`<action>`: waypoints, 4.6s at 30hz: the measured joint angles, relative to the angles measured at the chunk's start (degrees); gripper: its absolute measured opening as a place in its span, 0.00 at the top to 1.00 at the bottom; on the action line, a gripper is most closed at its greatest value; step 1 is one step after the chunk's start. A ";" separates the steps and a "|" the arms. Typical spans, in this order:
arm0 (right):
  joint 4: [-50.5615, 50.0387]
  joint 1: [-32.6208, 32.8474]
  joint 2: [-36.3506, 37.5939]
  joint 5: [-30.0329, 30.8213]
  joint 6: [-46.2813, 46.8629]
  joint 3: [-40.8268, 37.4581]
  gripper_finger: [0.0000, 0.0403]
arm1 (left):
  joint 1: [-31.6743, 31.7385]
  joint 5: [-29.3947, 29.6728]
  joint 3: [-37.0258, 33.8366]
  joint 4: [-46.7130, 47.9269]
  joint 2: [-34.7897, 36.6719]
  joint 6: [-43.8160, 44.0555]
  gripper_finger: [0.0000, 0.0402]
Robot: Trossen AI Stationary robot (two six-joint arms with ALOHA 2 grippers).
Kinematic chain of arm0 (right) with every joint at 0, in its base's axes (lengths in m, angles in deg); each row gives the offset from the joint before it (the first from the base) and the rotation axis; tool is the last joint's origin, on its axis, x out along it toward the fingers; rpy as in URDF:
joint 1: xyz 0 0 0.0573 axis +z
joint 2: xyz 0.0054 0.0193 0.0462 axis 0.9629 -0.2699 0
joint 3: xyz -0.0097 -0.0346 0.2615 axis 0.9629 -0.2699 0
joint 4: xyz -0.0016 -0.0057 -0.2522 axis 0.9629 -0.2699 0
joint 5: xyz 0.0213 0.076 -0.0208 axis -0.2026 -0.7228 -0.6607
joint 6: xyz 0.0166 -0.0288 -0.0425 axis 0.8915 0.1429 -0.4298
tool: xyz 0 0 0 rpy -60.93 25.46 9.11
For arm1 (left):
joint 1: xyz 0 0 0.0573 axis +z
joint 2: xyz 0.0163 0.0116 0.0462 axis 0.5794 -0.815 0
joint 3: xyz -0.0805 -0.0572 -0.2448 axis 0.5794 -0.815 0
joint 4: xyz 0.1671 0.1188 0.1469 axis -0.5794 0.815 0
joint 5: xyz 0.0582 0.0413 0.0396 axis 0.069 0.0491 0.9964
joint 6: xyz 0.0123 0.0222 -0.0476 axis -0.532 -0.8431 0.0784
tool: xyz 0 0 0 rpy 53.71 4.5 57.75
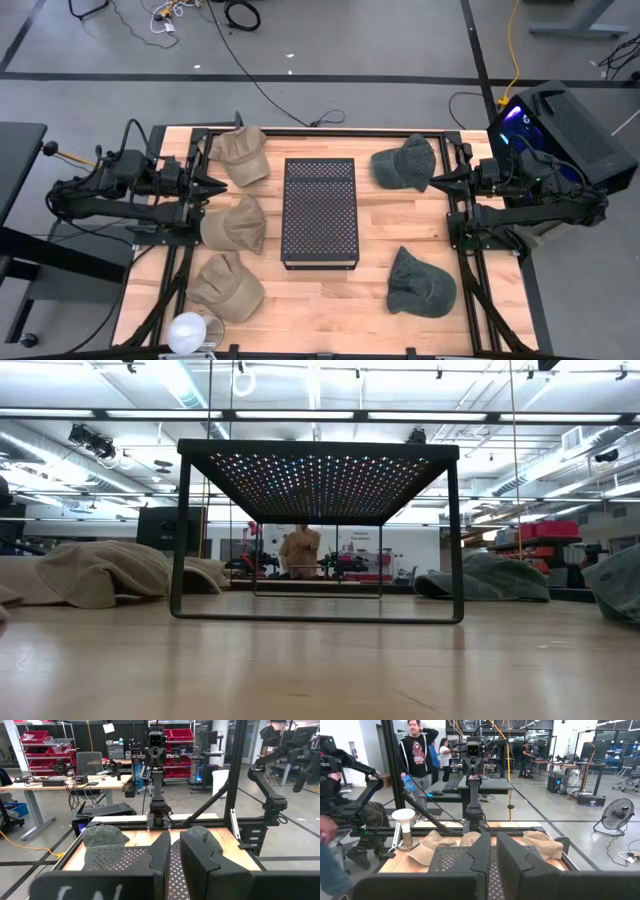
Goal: Pick & Place hat
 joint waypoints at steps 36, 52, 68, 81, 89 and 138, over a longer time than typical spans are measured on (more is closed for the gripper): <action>0.00 0.00 0.00 0.00 0.00 0.00 0.91 | 0.00 0.00 0.00 -0.01 0.01 0.01 0.88; 0.01 0.00 0.01 0.00 0.00 0.00 0.91 | 0.00 0.00 0.00 -0.01 0.01 0.01 0.88; 0.01 0.00 0.00 0.00 0.33 0.00 0.91 | 0.01 0.00 0.00 -0.01 0.00 -0.01 0.88; 0.01 0.00 0.00 0.00 0.52 0.00 0.91 | 0.02 0.02 0.00 -0.02 -0.01 0.01 0.88; 0.12 0.00 0.00 0.00 0.50 0.00 0.91 | 0.00 0.00 0.00 -0.01 0.00 0.01 0.88; -24.47 0.02 -12.04 -11.80 2.22 13.00 0.91 | 0.01 0.01 -0.02 -0.02 0.00 0.01 0.88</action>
